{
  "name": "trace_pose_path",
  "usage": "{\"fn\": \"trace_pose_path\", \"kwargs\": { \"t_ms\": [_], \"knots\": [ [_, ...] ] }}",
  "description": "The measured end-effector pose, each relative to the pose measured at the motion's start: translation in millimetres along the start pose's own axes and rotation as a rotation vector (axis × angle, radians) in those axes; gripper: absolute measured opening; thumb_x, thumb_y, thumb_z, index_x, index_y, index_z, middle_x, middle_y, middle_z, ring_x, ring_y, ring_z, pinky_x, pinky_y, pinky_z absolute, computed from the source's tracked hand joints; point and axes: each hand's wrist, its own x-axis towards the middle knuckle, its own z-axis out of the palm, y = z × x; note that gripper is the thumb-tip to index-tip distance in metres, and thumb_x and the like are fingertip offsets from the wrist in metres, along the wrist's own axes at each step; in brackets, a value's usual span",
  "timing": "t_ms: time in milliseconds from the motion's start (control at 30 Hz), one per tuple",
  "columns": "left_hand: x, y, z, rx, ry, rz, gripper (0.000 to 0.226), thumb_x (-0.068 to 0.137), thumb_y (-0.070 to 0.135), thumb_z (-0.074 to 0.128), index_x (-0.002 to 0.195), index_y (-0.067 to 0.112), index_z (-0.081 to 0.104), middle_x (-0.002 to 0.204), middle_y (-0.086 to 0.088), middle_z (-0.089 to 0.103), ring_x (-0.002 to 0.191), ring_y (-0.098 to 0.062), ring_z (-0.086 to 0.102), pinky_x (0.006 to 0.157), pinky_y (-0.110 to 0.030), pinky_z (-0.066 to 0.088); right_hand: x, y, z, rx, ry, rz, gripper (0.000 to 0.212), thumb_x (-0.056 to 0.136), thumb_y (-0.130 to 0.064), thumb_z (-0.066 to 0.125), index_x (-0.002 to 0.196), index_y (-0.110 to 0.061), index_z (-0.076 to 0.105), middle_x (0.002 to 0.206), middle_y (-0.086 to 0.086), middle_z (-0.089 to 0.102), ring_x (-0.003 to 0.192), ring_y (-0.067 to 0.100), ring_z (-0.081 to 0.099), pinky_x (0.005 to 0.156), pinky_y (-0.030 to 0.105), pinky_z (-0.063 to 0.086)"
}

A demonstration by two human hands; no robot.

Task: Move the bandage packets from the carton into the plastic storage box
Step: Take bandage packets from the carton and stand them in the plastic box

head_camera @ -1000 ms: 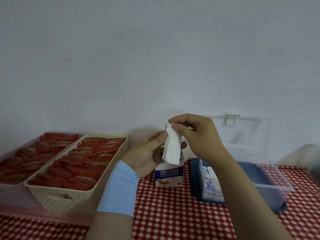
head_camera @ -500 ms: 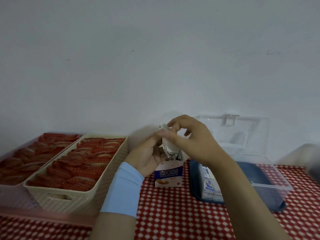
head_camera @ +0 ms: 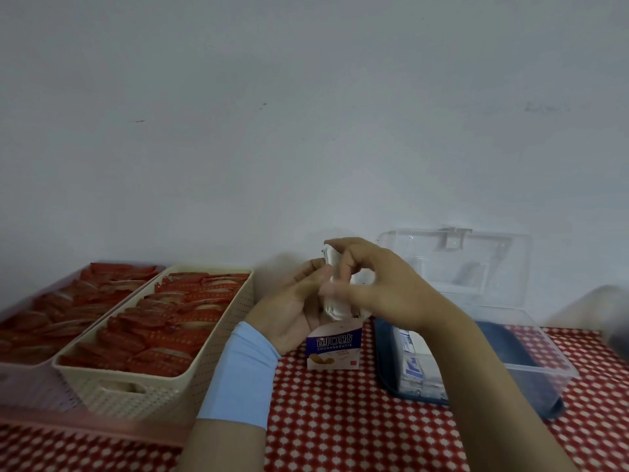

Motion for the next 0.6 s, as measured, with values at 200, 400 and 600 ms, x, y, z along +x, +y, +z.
{"fn": "trace_pose_path", "kwargs": {
  "t_ms": [200,400,600],
  "knots": [
    [-8,4,-1,0.116,-0.094,-0.061,0.038,0.095,0.02,0.05,0.131,0.008,0.046,0.115,-0.014,0.07,0.076,-0.031,0.072,0.07,-0.043,0.062,2,-1,-10,0.096,0.139,0.015,0.036,0.099,-0.002,0.054,0.13,-0.019,0.063,0.1,-0.005,0.073,0.089,-0.003,0.066,0.081,0.01,0.048],
    [-8,3,1,0.166,-0.083,-0.085,0.037,0.089,0.02,0.053,0.121,0.002,0.054,0.107,-0.016,0.072,0.07,-0.025,0.073,0.06,-0.032,0.059,-2,2,-18,0.12,-0.023,0.105,0.019,0.098,-0.008,0.058,0.101,-0.014,0.076,0.081,-0.004,0.073,0.075,0.005,0.065,0.07,0.009,0.048],
    [-8,1,0,0.179,-0.11,-0.15,0.044,0.092,0.024,0.052,0.128,-0.001,0.053,0.107,-0.017,0.071,0.082,-0.025,0.071,0.067,-0.032,0.061,-2,4,-24,0.062,0.016,0.075,0.018,0.097,-0.007,0.059,0.092,-0.012,0.076,0.084,0.004,0.074,0.074,0.007,0.064,0.073,0.015,0.05]
  ]
}}
